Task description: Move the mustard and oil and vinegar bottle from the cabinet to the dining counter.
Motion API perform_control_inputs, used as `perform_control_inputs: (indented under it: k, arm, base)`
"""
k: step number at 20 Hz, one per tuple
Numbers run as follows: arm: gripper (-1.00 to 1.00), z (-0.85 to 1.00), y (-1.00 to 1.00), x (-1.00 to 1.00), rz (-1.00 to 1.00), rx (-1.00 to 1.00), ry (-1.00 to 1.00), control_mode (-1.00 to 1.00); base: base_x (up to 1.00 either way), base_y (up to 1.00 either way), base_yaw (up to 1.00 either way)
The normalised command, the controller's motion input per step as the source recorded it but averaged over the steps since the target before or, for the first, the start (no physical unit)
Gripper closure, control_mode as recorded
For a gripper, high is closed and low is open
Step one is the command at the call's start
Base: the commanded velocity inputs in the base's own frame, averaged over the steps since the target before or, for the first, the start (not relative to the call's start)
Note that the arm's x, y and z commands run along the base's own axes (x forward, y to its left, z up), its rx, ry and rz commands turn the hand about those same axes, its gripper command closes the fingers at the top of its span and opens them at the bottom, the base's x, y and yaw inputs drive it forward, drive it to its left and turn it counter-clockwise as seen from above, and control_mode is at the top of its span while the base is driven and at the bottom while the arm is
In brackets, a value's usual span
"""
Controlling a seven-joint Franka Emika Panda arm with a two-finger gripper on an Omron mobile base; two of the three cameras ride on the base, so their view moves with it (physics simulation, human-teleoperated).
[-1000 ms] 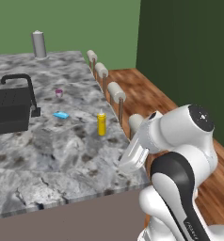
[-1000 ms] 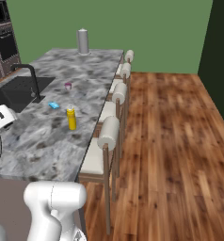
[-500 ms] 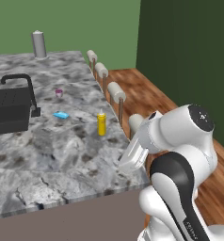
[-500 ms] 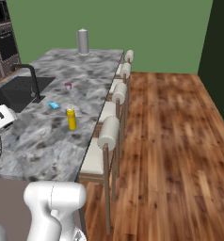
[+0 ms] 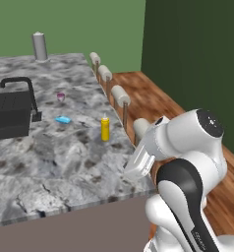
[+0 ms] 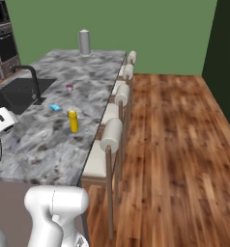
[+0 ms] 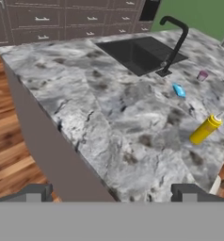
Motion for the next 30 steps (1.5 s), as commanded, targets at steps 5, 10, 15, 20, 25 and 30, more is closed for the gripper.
perform_control_inputs:
  k: [5,10,15,20,25,30]
  arm:
    - [-1.0,0.0,0.0,0.0,0.0,0.0,0.0,1.0]
    - [-1.0,0.0,0.0,0.0,0.0,0.0,0.0,1.0]
    - [-1.0,0.0,0.0,0.0,0.0,0.0,0.0,1.0]
    - [-1.0,0.0,0.0,0.0,0.0,0.0,0.0,1.0]
    - [-1.0,0.0,0.0,0.0,0.0,0.0,0.0,1.0]
    - [-1.0,0.0,0.0,0.0,0.0,0.0,0.0,1.0]
  base:
    - [-0.45,0.12,-0.03]
    - [-0.36,0.46,-0.05]
    - [-0.17,0.68,-0.14]
    - [-0.22,0.77,0.0]
    - [-0.22,0.72,0.5]
    - [-0.18,0.54,0.74]
